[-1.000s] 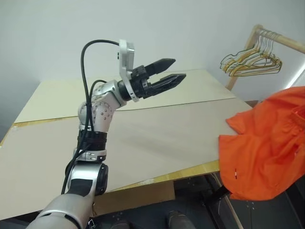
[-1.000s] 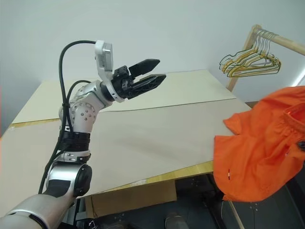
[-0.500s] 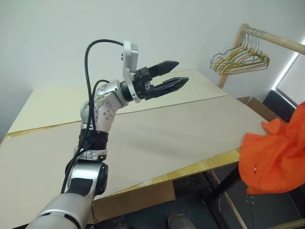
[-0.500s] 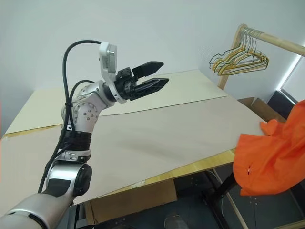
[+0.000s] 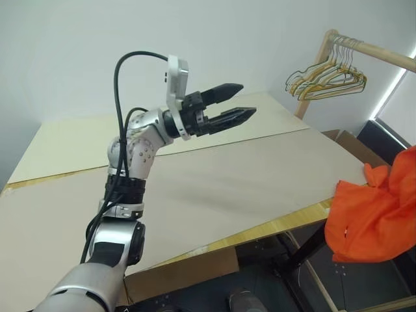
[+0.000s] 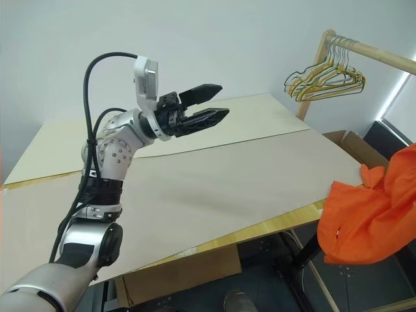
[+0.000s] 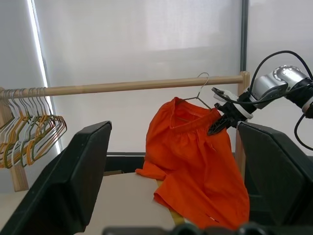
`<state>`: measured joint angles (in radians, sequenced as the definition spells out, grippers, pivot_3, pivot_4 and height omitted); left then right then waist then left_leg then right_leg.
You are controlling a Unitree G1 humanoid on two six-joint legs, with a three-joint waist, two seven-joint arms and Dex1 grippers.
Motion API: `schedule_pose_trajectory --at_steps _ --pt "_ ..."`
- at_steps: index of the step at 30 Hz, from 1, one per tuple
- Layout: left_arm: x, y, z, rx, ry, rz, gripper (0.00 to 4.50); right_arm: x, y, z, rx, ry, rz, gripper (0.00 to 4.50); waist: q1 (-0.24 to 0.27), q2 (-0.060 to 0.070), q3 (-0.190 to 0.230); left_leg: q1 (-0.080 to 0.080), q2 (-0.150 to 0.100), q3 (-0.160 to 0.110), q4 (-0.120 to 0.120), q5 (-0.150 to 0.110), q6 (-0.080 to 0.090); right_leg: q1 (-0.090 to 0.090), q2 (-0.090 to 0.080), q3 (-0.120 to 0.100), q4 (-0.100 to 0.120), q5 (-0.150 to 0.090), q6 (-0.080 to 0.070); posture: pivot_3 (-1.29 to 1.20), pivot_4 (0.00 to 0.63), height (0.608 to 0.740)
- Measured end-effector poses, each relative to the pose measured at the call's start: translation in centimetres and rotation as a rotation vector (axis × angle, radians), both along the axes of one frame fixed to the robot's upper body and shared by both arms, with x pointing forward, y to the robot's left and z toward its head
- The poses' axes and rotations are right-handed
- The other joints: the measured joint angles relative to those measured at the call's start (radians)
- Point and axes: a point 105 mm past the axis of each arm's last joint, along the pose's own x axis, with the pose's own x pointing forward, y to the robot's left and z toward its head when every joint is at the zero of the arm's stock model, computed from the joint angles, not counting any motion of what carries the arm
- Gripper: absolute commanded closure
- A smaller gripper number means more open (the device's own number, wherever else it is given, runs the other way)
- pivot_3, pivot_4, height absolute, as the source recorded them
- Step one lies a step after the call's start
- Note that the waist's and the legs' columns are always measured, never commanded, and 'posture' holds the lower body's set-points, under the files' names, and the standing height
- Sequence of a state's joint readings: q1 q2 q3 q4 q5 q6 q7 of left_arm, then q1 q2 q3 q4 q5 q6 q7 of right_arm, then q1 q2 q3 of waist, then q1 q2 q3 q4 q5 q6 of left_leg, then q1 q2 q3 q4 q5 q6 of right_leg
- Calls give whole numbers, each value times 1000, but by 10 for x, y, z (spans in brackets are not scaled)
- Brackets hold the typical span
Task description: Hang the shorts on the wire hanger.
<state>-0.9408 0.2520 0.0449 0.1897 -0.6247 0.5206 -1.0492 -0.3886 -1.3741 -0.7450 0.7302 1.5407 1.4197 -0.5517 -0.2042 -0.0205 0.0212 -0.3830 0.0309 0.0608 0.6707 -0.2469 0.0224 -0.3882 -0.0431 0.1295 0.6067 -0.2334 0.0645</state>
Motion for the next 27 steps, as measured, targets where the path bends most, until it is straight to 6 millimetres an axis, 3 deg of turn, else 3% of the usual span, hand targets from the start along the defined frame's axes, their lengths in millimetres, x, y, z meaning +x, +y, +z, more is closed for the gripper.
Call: schedule_pose_trajectory --at_steps 11,16,24,27 --pt "-1 -1 -1 7 -1 -6 39 -10 -11 -13 -16 69 -94 4500 -2 1 0 1 0 0 0 0 0 0 0 1 0 0 0 -135 0 740" --pt "0 0 -1 12 -4 -3 0 -14 -14 -22 -4 100 -130 3079 -3 1 0 1 -1 0 -1 0 0 0 0 1 -1 0 0 -134 0 740" --pt "-1 1 -1 17 -7 -5 0 -16 -15 -14 -44 81 -168 166 -2 1 0 1 0 0 -2 0 0 0 0 1 -1 0 0 -127 0 740" --pt "-1 1 -1 19 -16 -1 0 -17 -13 -12 -107 81 -198 37 -2 1 0 1 0 0 -2 0 0 0 0 2 0 0 0 -126 0 740"
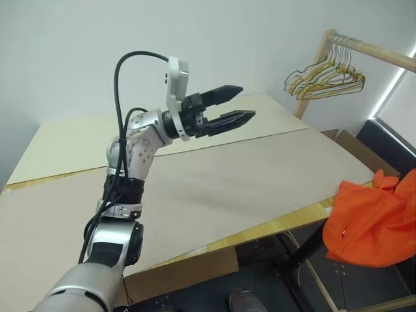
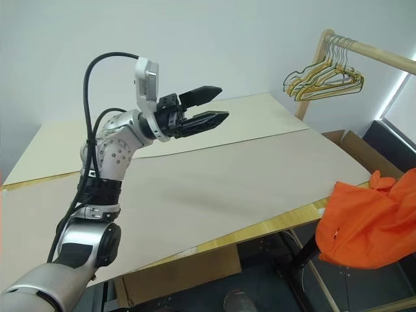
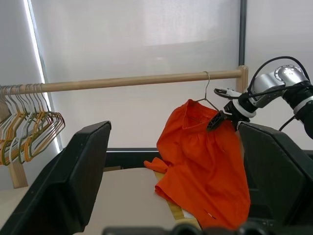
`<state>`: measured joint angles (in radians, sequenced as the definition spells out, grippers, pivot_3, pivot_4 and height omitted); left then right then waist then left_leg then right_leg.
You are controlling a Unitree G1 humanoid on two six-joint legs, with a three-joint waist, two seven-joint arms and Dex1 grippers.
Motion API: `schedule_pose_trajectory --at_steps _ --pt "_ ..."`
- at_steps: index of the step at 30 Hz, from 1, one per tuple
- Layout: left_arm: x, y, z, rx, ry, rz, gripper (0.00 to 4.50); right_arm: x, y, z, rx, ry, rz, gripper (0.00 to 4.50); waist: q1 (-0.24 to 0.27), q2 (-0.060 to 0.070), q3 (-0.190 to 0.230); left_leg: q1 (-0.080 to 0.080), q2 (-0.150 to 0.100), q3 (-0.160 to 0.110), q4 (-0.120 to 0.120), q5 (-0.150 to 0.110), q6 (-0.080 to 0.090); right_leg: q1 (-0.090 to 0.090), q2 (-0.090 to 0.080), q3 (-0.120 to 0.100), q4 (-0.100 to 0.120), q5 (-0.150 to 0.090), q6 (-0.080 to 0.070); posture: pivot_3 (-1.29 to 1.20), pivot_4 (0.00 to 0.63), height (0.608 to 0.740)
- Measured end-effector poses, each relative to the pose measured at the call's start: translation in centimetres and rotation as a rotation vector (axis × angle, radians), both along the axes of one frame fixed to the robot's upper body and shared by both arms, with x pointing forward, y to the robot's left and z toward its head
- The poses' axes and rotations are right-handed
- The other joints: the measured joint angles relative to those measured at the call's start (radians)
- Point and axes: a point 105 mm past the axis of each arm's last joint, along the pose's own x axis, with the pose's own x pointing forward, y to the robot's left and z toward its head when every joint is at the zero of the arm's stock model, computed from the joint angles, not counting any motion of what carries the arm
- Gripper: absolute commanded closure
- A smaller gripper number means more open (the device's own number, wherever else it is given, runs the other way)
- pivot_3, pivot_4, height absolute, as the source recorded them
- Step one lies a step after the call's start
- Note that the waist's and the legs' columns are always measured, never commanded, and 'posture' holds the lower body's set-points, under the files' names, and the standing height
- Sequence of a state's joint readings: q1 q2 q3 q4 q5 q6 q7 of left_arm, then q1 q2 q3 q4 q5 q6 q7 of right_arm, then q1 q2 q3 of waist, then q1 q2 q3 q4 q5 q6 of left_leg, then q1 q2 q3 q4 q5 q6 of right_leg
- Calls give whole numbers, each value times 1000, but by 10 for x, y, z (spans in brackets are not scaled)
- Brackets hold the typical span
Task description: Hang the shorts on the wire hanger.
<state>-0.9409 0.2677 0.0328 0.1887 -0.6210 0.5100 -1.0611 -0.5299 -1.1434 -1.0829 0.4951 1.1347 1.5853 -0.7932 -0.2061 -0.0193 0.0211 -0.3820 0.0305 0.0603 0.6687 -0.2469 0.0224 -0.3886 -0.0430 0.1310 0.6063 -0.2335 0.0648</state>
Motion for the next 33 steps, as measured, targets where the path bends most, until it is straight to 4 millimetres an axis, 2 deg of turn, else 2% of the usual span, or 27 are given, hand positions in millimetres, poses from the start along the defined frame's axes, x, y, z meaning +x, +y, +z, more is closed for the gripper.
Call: schedule_pose_trajectory --at_steps 4,6,12,15,17,19,21,23,25,27,29,33 --pt "0 0 0 4 -9 1 0 -8 -1 13 -176 16 -99 37 4 1 -1 -1 0 -2 0 0 0 -1 0 0 1 0 0 -126 0 740" --pt "-1 1 0 5 -10 -2 0 -15 4 27 -343 33 -159 37 6 3 -1 -1 0 -3 -1 0 0 -2 0 0 2 0 1 -127 0 740" --pt "-2 0 0 4 -13 -15 0 -19 27 52 -769 75 -272 37 14 6 -3 -1 0 -3 -1 0 0 -4 0 0 3 0 2 -116 0 740" --pt "-2 1 0 12 -18 -13 0 -21 42 75 -1052 51 -355 37 23 7 -4 0 0 -2 -1 0 0 -6 0 1 4 -1 1 -116 0 740" --pt "-1 3 -2 24 -19 0 0 -17 59 95 -1228 -48 -375 37 26 7 -4 0 0 -1 -1 0 0 -9 0 1 5 -1 2 -81 0 740" --pt "3 8 -7 46 -13 31 0 4 93 115 -1353 -274 -223 37 24 6 -3 -1 0 -2 -1 0 0 -9 1 3 5 0 3 -62 0 740" --pt "4 12 -14 63 -12 58 0 27 133 123 -1403 -459 35 37 26 5 -2 2 1 -3 -2 0 0 -6 1 2 5 0 3 -52 0 740" --pt "7 25 -29 106 -27 121 0 55 186 107 -1394 -580 442 37 27 2 -1 10 1 -3 -4 0 0 0 1 2 5 0 3 -6 0 740" --pt "9 36 -42 141 -53 188 0 70 220 80 -1289 -625 754 37 40 -3 2 13 2 -4 -4 0 0 0 1 1 5 -1 0 18 0 740" --pt "11 47 -58 199 -50 246 0 77 239 52 -1161 -616 1009 37 62 -9 6 12 1 -4 -4 1 0 0 0 0 5 0 1 86 0 740" --pt "10 59 -67 272 -49 286 0 79 244 34 -1060 -593 1158 37 91 -11 7 9 1 -4 -4 0 1 -1 -1 0 4 2 4 117 0 740" --pt "-1 72 -74 389 -82 309 0 81 246 17 -955 -560 1356 37 158 -13 8 1 1 -3 -4 -1 2 -9 -2 -4 4 4 -2 171 0 740"
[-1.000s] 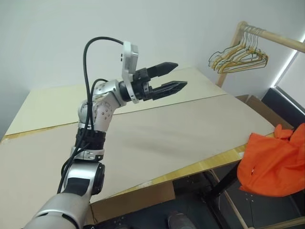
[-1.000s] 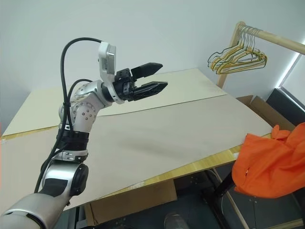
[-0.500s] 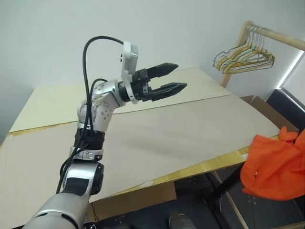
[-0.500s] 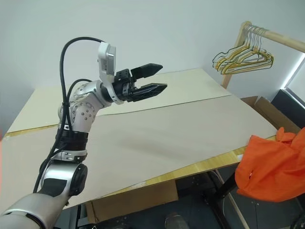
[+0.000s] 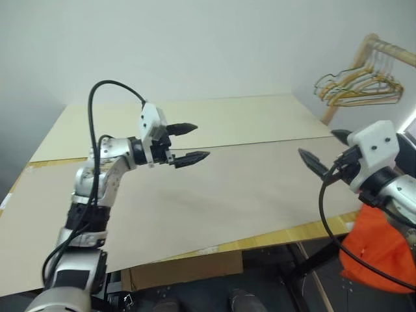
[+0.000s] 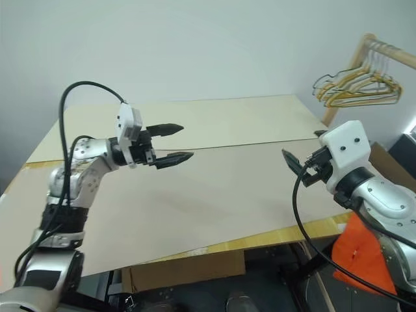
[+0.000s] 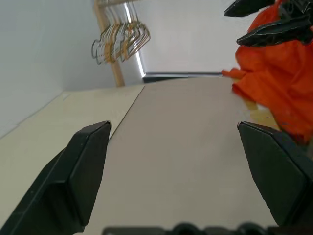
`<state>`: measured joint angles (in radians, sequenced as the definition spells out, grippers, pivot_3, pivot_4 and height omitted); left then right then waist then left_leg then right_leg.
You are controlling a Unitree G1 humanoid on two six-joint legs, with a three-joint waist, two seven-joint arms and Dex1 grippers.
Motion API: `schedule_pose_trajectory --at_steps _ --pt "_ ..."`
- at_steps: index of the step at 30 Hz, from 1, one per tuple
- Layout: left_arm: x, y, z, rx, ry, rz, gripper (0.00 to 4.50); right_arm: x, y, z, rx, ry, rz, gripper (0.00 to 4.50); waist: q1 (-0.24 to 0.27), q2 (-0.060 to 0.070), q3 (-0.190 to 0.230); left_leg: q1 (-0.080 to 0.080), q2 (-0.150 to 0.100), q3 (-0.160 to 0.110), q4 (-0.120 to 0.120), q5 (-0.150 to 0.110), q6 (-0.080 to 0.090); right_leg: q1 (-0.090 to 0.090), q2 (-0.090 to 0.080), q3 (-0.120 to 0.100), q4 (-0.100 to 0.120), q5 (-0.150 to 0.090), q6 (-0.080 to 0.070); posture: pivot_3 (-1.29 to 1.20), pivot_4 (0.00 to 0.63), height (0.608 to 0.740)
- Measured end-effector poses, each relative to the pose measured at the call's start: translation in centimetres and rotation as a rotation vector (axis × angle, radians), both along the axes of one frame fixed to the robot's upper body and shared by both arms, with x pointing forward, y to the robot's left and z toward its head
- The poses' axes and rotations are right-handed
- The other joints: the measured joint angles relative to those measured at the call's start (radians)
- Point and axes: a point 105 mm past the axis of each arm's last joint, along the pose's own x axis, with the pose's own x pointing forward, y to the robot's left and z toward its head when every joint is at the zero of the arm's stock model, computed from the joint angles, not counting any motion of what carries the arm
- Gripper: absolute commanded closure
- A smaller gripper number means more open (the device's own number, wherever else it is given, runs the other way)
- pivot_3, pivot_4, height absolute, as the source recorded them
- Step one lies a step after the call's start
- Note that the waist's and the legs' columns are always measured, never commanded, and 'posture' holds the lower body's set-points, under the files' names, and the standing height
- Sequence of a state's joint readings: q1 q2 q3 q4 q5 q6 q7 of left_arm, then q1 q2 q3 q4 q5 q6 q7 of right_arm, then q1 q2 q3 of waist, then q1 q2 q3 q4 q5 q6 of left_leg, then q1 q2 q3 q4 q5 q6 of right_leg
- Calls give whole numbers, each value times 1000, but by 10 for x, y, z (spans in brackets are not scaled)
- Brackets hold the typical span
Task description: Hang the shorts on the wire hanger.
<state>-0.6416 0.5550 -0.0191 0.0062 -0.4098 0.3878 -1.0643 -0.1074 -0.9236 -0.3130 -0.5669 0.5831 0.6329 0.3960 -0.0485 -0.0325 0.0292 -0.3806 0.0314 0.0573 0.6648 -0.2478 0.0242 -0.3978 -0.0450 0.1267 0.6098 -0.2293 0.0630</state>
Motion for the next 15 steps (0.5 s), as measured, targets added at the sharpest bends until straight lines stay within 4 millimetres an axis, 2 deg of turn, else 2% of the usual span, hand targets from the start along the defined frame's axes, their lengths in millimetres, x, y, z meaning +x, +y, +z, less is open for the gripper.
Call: schedule_pose_trajectory --at_steps 4,7,15 --pt "-4 9 -12 59 11 44 0 10 -2 -6 -7 72 88 37 61 0 0 -7 1 2 0 0 0 -8 2 -4 3 0 -4 199 0 740" --pt "-5 14 -12 82 3 59 0 14 -2 -1 -10 76 125 37 97 0 0 -8 1 1 0 0 0 -8 2 -6 3 0 -6 211 0 740" --pt "-8 17 -17 88 9 72 0 7 10 -14 -14 123 200 37 150 -1 0 -10 1 1 3 0 0 -9 2 -7 3 0 -6 206 0 740"
